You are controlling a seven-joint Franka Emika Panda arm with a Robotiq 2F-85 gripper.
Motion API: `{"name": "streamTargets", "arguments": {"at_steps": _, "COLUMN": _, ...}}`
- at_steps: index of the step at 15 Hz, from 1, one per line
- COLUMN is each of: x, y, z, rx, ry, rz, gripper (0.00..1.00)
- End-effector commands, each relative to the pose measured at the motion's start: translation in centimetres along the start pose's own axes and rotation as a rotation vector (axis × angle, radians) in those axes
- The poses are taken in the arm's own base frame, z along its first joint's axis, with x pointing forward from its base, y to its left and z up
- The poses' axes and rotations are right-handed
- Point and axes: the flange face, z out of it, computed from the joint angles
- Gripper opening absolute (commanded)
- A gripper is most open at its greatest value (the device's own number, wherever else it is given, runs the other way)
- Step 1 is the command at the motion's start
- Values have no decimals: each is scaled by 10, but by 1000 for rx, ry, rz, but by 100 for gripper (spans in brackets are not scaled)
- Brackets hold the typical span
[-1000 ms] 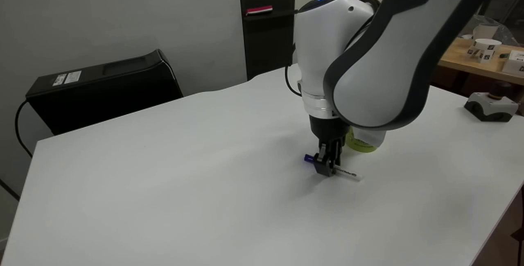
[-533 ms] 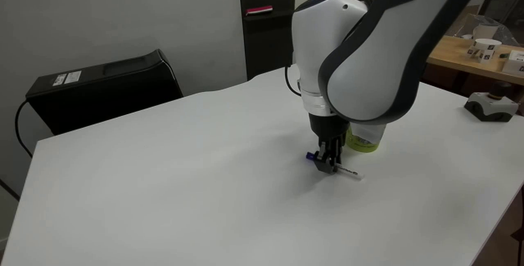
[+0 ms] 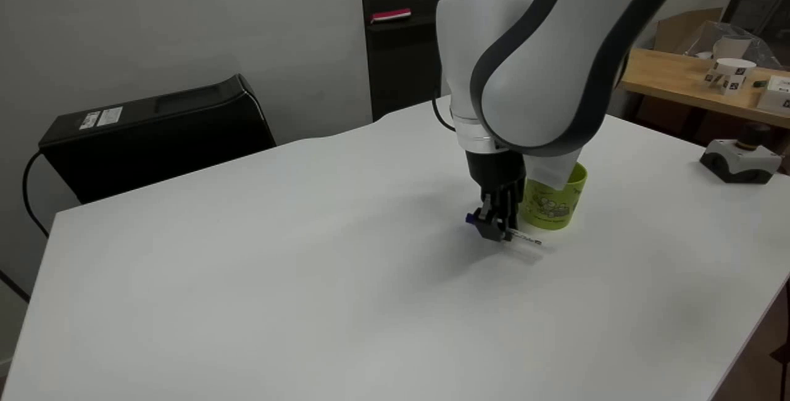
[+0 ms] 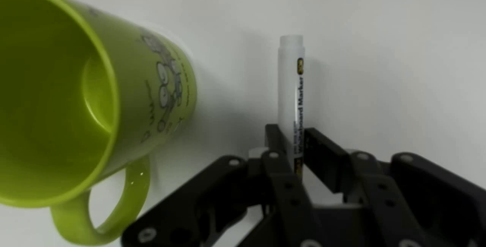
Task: Put the pen in the mug
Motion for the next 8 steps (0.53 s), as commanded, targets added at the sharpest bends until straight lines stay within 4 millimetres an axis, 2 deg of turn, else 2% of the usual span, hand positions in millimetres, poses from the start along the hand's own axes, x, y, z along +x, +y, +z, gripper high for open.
{"name": "streamTargets", "arguments": {"at_steps": 1, "x": 4, "y": 13, "z": -29, "rx": -7, "ry": -2, "rz": 27, "gripper": 5}}
{"name": "streamTargets", "arguments": {"at_steps": 5, "x": 4, "y": 25, "z": -58, "rx": 11, "ry": -32, "rz": 43, "gripper": 5}}
{"name": "streamTargets", "arguments": {"at_steps": 8, "x": -4, "y": 41, "z": -84, "rx": 8, "ry": -53, "rz": 77, "gripper": 5}}
